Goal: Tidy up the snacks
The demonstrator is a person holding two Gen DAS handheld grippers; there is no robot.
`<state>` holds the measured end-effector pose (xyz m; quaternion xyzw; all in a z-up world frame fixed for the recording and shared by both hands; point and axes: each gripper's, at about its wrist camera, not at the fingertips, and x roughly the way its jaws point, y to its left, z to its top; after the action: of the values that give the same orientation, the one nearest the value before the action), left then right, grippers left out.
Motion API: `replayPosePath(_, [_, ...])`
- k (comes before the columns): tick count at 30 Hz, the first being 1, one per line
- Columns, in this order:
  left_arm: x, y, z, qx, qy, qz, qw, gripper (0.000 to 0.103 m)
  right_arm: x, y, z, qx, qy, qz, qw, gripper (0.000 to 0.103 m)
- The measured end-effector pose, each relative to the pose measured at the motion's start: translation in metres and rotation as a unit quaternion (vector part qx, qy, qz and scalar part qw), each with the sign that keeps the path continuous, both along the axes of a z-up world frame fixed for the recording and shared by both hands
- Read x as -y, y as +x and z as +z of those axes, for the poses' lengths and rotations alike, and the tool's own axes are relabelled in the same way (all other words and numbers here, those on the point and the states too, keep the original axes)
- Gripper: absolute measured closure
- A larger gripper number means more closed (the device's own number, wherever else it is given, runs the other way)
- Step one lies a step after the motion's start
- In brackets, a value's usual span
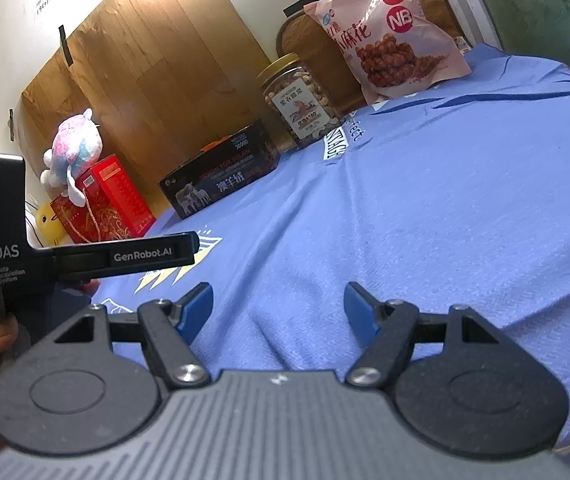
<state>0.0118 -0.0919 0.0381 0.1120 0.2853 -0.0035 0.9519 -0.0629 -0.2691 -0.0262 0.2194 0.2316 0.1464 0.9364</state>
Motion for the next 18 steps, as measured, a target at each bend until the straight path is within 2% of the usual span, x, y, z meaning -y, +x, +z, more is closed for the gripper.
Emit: replayPosePath(18, [-0.012, 0.005, -0.004, -0.008, -0.011, 0.003, 0.9999, 0.0, -0.01, 0.007, 0.0, -0.005, -0.01, 0.004, 1.0, 0.029])
